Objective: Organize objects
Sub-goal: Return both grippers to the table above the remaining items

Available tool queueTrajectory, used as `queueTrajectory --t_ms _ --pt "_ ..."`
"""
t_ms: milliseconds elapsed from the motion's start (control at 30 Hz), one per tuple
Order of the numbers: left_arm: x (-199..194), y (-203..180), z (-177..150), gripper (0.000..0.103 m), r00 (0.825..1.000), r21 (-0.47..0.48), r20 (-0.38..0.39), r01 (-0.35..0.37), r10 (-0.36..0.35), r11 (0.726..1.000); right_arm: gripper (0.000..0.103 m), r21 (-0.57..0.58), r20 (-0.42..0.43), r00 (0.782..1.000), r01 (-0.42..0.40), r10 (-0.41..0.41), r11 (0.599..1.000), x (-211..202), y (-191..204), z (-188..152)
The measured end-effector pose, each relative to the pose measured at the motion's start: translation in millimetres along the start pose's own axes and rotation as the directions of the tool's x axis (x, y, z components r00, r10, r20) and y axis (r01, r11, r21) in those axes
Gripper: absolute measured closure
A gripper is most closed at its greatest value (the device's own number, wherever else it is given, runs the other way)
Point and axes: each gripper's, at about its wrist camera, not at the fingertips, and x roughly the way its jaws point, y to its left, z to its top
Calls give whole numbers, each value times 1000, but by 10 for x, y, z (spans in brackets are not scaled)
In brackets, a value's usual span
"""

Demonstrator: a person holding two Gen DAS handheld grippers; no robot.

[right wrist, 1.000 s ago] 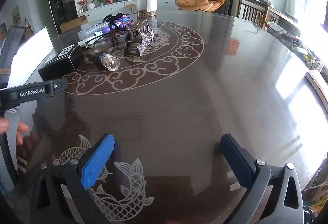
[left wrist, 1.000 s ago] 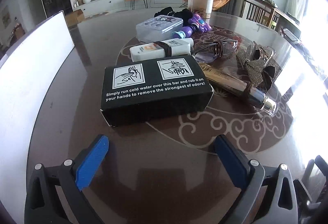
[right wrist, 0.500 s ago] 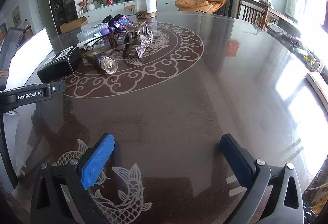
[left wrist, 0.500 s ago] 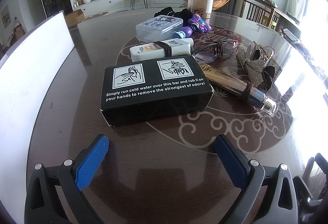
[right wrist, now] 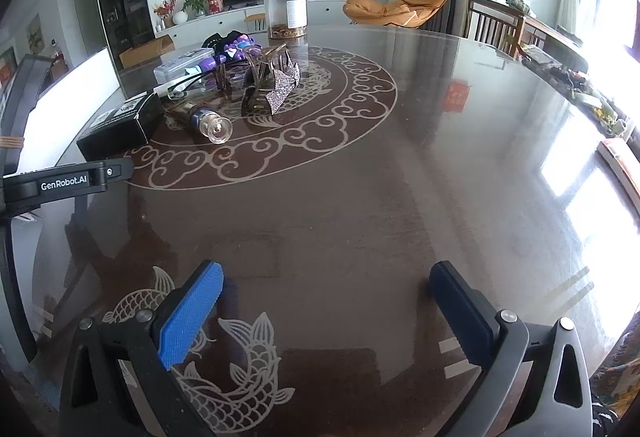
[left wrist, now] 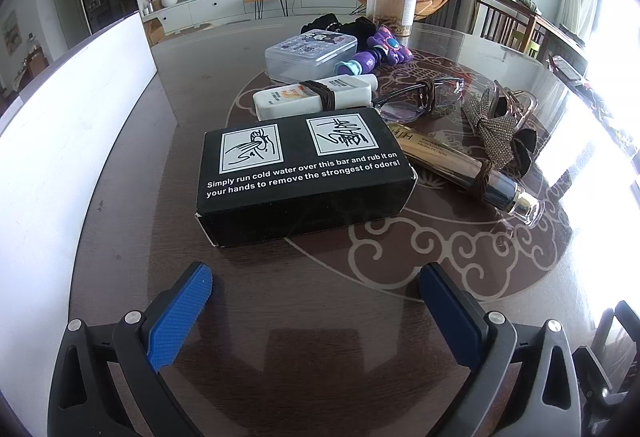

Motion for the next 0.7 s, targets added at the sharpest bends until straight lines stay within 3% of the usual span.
queueTrajectory --t_ms 700 --pt "1 11 6 0 1000 1 0 1 -1 1000 0 9 4 1000 -8 8 1000 -30 -17 -5"
